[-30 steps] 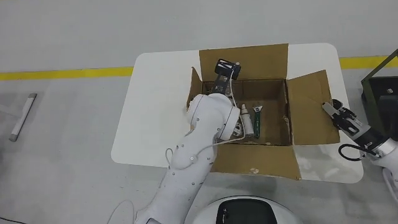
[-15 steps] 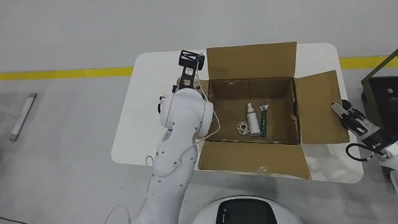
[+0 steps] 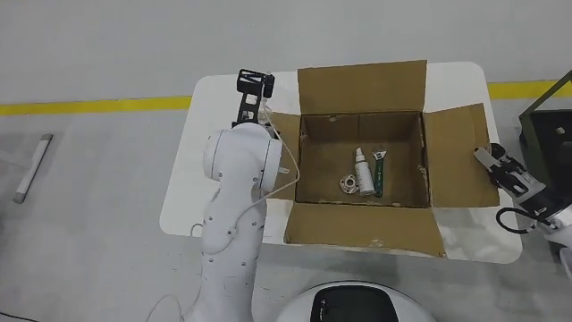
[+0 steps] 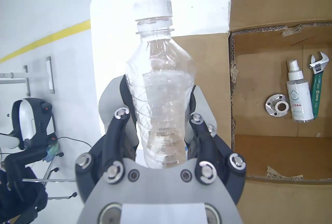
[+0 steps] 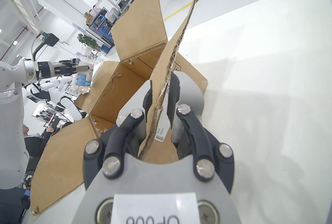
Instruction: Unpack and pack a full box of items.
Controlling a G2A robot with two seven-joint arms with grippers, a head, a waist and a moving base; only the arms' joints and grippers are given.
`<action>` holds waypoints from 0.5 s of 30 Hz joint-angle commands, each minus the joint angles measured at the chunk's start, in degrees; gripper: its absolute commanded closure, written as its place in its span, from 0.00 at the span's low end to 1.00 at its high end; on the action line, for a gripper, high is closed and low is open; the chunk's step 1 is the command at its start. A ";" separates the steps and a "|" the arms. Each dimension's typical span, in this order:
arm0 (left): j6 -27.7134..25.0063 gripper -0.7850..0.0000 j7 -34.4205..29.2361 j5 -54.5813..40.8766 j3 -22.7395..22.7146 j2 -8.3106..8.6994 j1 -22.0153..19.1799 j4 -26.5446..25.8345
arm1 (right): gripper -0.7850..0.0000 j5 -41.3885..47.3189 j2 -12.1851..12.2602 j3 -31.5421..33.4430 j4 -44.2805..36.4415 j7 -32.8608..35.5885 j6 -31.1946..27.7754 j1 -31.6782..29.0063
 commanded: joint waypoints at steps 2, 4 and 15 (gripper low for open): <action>-0.65 1.00 -1.35 0.53 -2.46 0.29 -0.20 -1.73 | 0.00 -0.23 -0.03 0.16 -0.49 -0.54 -0.02 -0.13; -0.96 1.00 -1.59 1.96 -3.61 0.49 -0.25 -2.87 | 0.00 -0.71 0.00 0.70 -0.79 -0.77 -0.11 -0.28; -9.21 1.00 -2.03 12.40 -8.37 1.83 2.47 -2.51 | 0.00 -2.14 0.13 4.35 -3.23 -2.17 -0.63 -1.55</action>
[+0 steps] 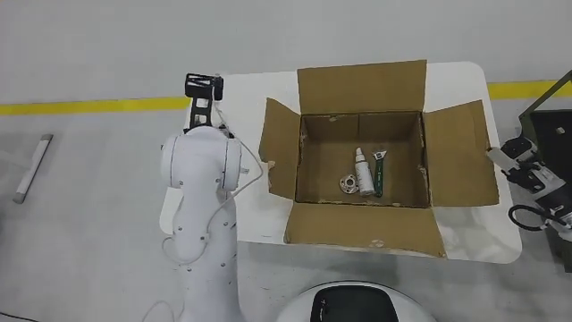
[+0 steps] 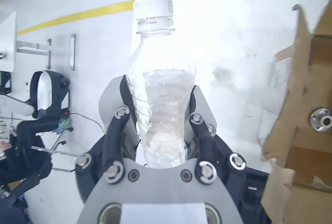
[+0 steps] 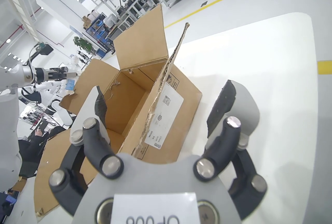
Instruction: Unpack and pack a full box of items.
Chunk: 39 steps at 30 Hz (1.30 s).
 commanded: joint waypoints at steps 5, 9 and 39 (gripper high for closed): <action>-6.38 1.00 0.44 3.23 -0.09 0.54 3.88 4.73 | 0.00 -0.04 0.09 1.86 -0.10 -0.43 -1.33 -0.24; -6.31 1.00 0.37 3.50 -0.67 0.93 6.07 8.03 | 0.00 0.24 0.11 2.18 -0.18 -0.27 -1.50 -0.20; 3.59 0.18 6.24 -3.34 -2.96 0.98 9.46 22.35 | 0.00 -0.35 0.04 2.00 -1.23 0.50 -1.88 -0.97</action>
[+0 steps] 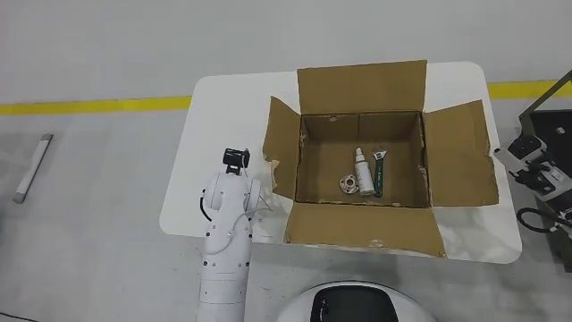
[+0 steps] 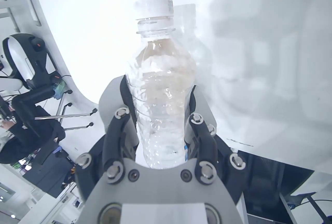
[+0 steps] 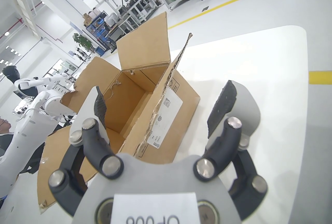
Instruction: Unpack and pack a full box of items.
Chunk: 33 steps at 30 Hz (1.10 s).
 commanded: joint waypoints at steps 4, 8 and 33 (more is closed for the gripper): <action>-0.29 0.00 -0.48 -1.80 0.39 -0.07 -0.25 0.81 | 0.00 0.10 0.01 0.42 -0.71 -0.09 0.12 -0.07; -0.44 0.00 -0.75 -2.37 0.81 -0.07 -0.06 0.28 | 0.00 0.44 0.04 1.37 -1.49 -0.33 0.10 0.00; -0.97 0.00 -1.51 -2.89 1.47 0.11 0.27 -3.01 | 1.00 -5.71 0.48 -11.45 -14.06 5.43 7.06 10.48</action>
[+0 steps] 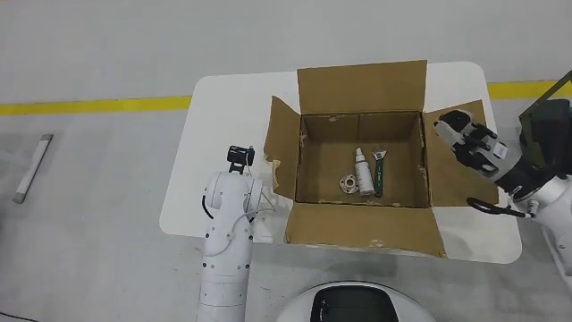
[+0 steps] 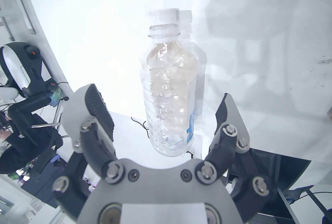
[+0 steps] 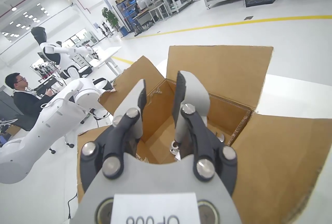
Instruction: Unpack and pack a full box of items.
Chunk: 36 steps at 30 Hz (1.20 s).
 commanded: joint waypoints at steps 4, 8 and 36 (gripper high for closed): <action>0.00 0.00 0.00 0.00 0.00 0.00 0.00 0.00 | 1.00 0.00 0.00 -0.01 0.00 0.01 0.00 0.00; 0.00 0.00 0.00 0.00 0.00 0.00 0.00 0.00 | 0.90 0.00 0.00 -0.01 0.00 0.01 0.00 0.00; 0.00 0.00 0.00 0.00 0.00 0.00 0.00 0.00 | 1.00 -29.55 -1.80 -27.97 4.02 17.98 30.84 18.04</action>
